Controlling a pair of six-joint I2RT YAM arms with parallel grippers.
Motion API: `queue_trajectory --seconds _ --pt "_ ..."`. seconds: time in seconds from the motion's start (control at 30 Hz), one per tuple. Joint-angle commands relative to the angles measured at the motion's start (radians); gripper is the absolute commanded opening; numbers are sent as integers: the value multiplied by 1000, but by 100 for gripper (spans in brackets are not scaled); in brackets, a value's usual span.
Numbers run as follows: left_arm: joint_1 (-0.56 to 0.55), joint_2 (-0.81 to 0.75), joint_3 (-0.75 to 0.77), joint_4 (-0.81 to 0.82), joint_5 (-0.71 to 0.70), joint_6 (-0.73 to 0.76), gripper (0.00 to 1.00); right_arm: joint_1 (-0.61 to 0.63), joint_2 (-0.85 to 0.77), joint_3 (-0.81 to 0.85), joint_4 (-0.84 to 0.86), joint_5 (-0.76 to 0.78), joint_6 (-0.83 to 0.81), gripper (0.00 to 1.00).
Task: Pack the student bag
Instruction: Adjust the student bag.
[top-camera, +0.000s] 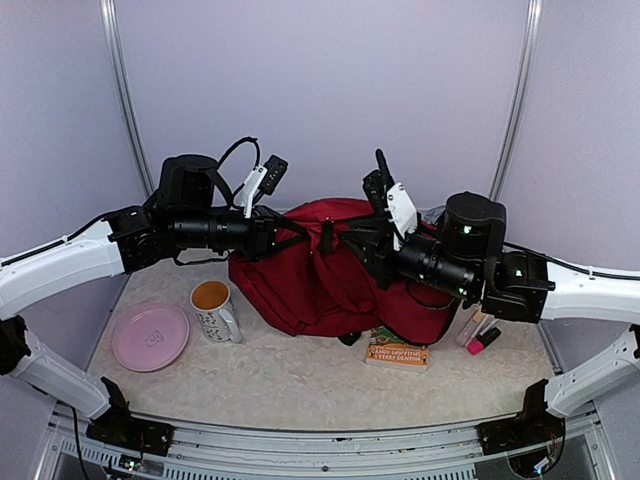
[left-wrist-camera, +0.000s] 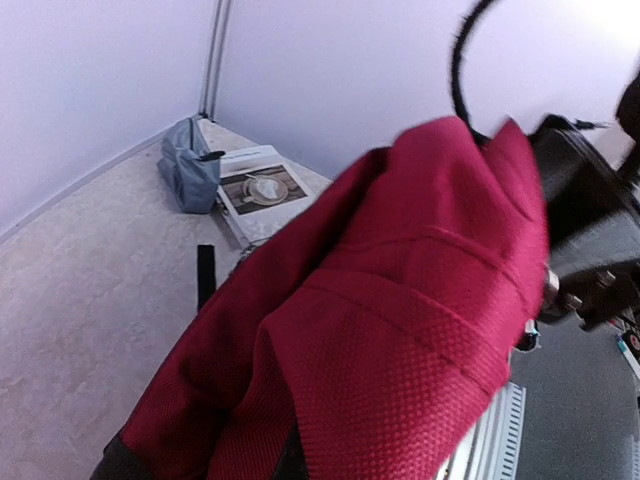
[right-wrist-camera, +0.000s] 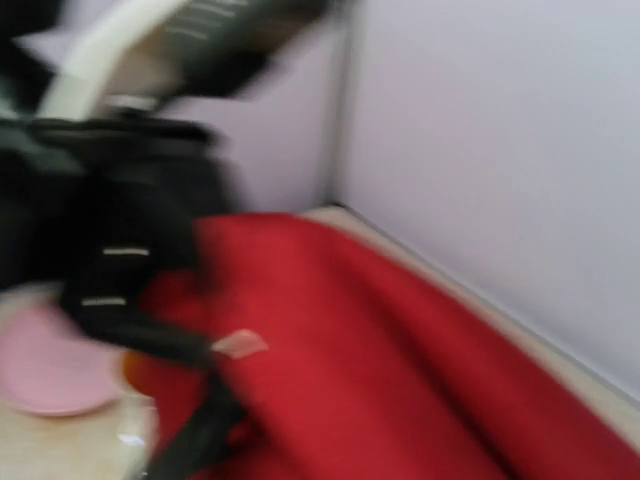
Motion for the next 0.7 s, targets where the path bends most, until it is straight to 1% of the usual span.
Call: queue_trajectory --seconds 0.0,0.1,0.23,0.27,0.33,0.4,0.43,0.53,0.6,0.67 --pt "-48 -27 15 160 217 37 0 -89 10 45 -64 123 -13 30" --pt "-48 -16 18 195 308 3 0 -155 26 90 -71 88 -30 32" --pt "-28 -14 4 261 360 -69 0 -218 70 181 -133 -19 -43 33" --pt "-23 -12 1 271 355 -82 0 -224 80 194 -149 -59 -48 35" --pt "-9 -7 -6 271 301 -104 0 -235 96 211 -185 -151 -40 36" --pt "10 5 -13 256 219 -118 0 -242 102 209 -210 -272 -17 36" --pt "19 14 -17 246 191 -120 0 -244 97 203 -216 -365 -4 36" --pt "35 34 -19 241 175 -132 0 -246 71 181 -200 -531 42 33" --pt "36 38 -17 243 181 -132 0 -245 57 173 -188 -564 78 32" --pt "33 37 -21 241 175 -121 0 -245 49 175 -191 -545 102 30"
